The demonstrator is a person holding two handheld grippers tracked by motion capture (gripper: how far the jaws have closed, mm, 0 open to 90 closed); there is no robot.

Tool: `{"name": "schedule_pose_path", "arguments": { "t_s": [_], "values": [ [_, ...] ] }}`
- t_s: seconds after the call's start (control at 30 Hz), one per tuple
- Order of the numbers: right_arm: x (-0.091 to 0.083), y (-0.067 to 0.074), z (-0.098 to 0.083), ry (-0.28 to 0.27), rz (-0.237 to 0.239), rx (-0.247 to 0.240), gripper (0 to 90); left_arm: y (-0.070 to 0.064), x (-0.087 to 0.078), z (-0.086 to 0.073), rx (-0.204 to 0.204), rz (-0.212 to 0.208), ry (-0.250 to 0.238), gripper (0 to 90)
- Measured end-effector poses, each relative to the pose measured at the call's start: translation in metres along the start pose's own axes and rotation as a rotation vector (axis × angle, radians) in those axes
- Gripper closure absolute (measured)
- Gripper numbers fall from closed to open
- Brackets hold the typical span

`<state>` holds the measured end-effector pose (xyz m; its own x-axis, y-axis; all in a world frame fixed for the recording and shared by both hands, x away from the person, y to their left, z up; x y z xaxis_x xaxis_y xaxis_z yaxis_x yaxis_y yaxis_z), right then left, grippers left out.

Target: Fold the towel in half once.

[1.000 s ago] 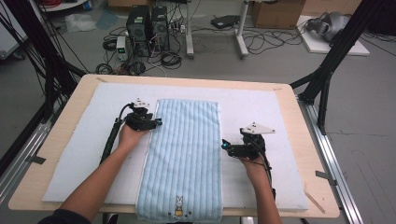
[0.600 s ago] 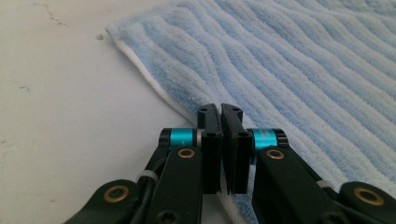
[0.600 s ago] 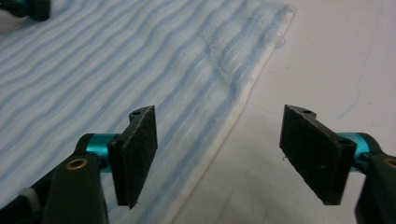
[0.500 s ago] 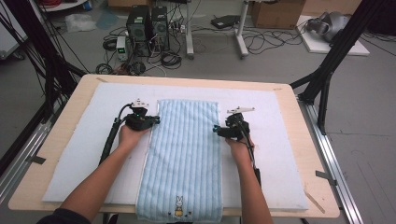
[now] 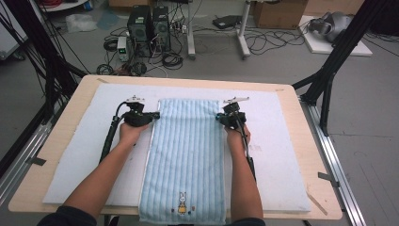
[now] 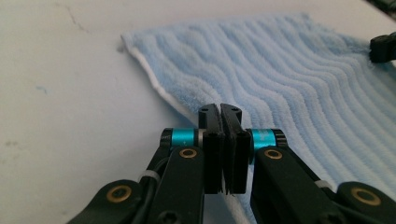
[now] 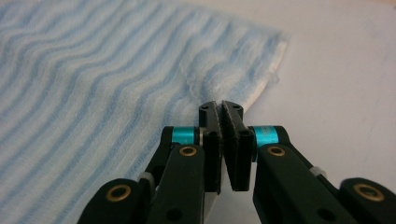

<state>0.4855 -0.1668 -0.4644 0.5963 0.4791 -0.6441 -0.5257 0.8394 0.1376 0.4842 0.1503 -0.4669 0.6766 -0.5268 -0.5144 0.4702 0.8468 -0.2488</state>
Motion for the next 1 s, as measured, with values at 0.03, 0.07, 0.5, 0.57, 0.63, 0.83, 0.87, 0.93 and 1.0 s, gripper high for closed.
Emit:
{"name": "schedule_pose_path", "arguments": {
  "t_s": [0.03, 0.07, 0.5, 0.57, 0.63, 0.83, 0.87, 0.93, 1.0],
  "values": [
    [-0.001, -0.002, 0.002, -0.020, 0.007, 0.000, 86.7, 0.000, -0.001, 0.002, -0.002, -0.006, -0.010, 87.3],
    [-0.003, -0.002, 0.003, -0.026, 0.017, 0.015, 86.7, -0.001, -0.003, 0.002, 0.004, -0.012, -0.012, 87.3],
    [-0.036, 0.020, -0.014, -0.047, 0.122, -0.050, 86.3, -0.020, -0.044, -0.004, 0.087, -0.109, -0.044, 87.1],
    [-0.042, 0.025, -0.019, -0.046, 0.137, -0.060, 86.3, -0.023, -0.050, -0.008, 0.102, -0.114, -0.042, 87.1],
    [-0.047, 0.032, -0.026, -0.053, 0.154, -0.072, 86.3, -0.027, -0.056, -0.013, 0.105, -0.126, -0.046, 87.1],
    [-0.068, 0.042, -0.044, -0.062, 0.157, -0.101, 86.1, -0.039, -0.073, -0.029, 0.150, -0.159, -0.045, 86.8],
    [-0.071, 0.043, -0.047, -0.065, 0.163, -0.099, 86.1, -0.041, -0.075, -0.033, 0.153, -0.162, -0.048, 86.7],
    [-0.077, 0.046, -0.053, -0.067, 0.169, -0.104, 86.0, -0.045, -0.079, -0.041, 0.158, -0.173, -0.043, 86.6],
    [-0.080, 0.049, -0.059, -0.059, 0.178, -0.101, 86.0, -0.047, -0.082, -0.049, 0.166, -0.174, -0.033, 86.7]
  ]
}}
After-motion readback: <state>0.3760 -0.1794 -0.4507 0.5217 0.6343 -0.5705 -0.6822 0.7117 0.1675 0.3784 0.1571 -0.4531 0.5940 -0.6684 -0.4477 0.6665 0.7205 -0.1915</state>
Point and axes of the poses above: each handheld gripper's, and its own axes: x roughly forward along the jaws, z roughly out of its top, y roughly to its left, the point moved 5 cm from there along x, roughly forward along the jaws, and after that the axes turned 5 degrees about z, right-handed, at the moved point
